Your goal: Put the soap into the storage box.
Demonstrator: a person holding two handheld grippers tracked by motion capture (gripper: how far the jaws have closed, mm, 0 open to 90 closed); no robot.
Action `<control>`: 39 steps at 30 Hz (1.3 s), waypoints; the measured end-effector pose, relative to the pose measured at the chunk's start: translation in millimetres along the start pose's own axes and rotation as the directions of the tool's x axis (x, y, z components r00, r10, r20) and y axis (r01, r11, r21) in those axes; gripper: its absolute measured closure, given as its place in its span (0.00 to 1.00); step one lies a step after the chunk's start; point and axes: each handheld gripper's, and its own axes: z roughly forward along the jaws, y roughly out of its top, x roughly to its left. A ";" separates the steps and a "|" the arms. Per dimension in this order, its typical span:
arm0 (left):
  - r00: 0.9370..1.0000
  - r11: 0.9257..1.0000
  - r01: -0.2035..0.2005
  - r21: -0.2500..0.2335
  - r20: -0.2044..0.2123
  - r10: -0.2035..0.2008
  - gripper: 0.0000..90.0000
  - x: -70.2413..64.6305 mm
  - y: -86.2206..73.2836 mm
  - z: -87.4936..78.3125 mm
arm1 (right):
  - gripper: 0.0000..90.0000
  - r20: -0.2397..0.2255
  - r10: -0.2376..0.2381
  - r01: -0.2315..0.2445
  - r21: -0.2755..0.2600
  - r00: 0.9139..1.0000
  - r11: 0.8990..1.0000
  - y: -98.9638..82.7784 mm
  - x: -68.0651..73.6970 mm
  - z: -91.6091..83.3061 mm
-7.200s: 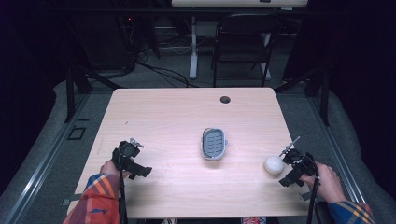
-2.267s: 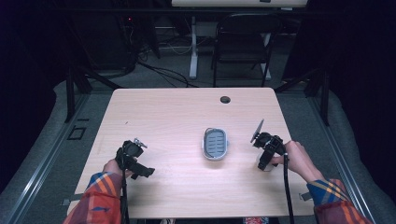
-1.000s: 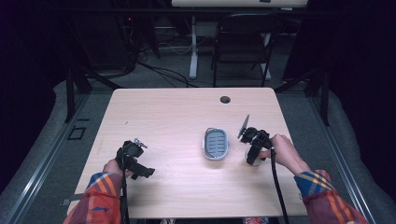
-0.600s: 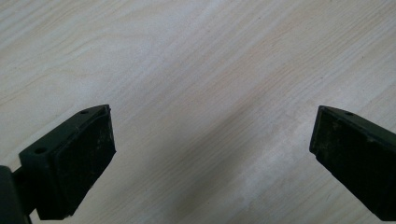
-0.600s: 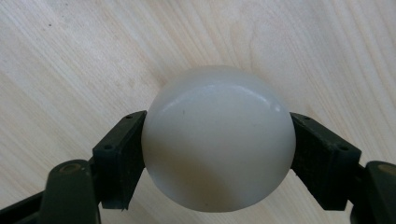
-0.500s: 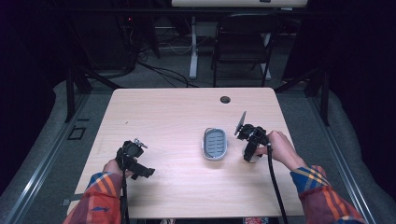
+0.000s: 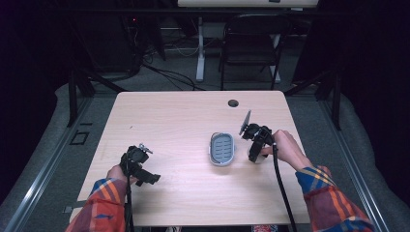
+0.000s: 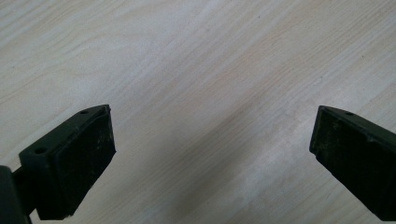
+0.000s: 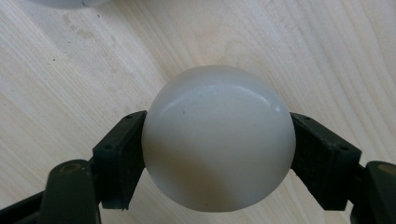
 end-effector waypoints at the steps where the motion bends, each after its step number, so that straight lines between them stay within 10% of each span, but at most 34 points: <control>1: 1.000 1.000 0.000 0.001 0.001 0.000 0.00 0.1 0.0 0.1 | 0.27 -0.001 0.002 -0.002 -0.008 1.000 1.000 0.5 -0.1 0.2; 39: 1.000 1.000 -0.006 0.007 0.009 0.006 0.00 0.0 1.2 2.2 | 0.27 0.020 -0.039 0.040 -0.018 0.999 0.999 35.6 -0.8 -34.8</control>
